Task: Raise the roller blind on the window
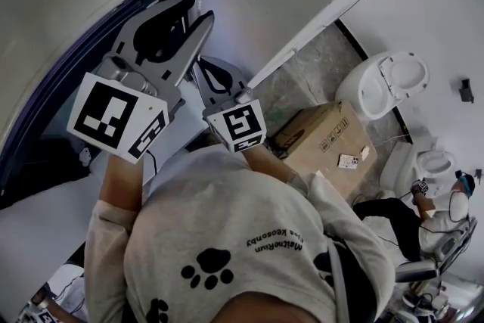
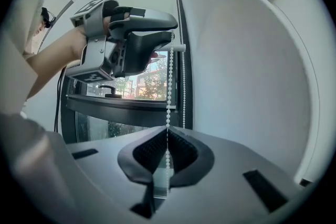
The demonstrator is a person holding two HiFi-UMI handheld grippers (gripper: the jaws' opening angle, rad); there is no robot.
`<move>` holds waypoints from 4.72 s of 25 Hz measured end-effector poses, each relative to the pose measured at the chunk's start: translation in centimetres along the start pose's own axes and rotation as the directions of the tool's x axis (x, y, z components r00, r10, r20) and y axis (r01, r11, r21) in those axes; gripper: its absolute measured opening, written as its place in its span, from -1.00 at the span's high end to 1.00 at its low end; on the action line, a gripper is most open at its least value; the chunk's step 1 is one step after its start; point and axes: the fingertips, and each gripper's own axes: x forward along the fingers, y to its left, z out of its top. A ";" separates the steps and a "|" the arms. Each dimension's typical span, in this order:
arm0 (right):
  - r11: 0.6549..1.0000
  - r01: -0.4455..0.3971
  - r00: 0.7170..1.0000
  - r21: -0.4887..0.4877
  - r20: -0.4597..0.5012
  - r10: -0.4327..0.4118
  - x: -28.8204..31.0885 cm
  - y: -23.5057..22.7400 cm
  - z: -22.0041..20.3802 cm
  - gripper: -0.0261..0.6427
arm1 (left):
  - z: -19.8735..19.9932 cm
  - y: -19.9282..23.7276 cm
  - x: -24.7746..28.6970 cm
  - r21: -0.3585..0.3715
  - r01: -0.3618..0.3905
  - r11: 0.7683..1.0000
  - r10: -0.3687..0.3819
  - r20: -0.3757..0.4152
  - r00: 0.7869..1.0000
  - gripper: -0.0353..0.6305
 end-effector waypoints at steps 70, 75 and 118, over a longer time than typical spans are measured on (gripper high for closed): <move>0.991 -0.098 0.894 0.087 -0.431 0.127 0.1 1.8 -18.3 0.89 | -19.4 -0.7 -0.3 -0.210 -0.079 0.975 0.019 -0.272 0.962 0.87; 0.995 -0.080 0.934 0.063 -0.343 0.097 -0.4 1.0 -14.8 0.61 | -19.4 -0.3 -0.4 -0.207 -0.084 0.975 0.026 -0.267 0.963 0.87; 0.995 -0.054 0.989 -0.080 0.133 0.064 1.7 -1.5 17.0 0.89 | -19.6 0.2 -0.1 -0.204 -0.087 0.975 0.038 -0.234 0.972 0.87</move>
